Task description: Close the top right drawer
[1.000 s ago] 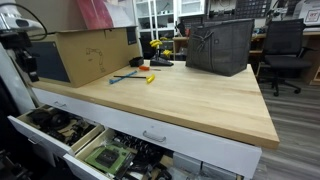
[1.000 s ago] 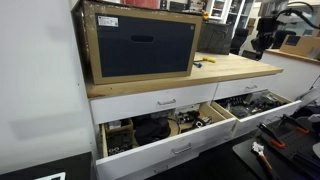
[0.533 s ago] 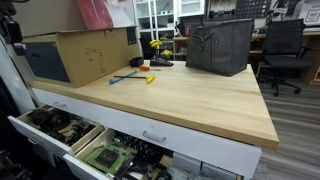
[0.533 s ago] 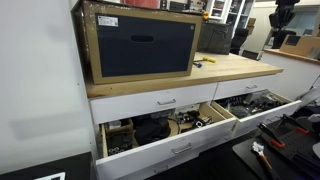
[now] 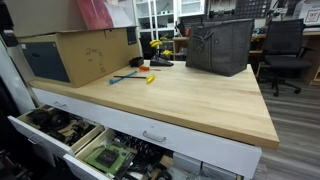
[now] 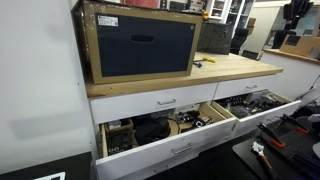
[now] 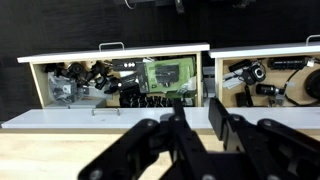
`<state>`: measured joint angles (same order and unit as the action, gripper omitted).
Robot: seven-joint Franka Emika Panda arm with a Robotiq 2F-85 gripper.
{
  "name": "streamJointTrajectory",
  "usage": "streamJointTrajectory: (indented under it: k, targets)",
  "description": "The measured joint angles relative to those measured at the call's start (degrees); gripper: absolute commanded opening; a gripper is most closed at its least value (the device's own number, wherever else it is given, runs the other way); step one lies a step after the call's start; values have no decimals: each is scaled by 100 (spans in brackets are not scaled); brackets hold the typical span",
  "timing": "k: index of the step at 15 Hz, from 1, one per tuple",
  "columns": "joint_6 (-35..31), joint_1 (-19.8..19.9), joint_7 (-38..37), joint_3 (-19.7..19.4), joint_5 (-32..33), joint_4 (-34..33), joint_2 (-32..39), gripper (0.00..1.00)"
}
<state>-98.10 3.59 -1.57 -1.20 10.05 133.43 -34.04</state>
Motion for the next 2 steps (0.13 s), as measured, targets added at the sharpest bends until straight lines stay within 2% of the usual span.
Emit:
streamJointTrajectory:
  k: [2]
  targets:
    - [1,0,0,9,0,0,2,34]
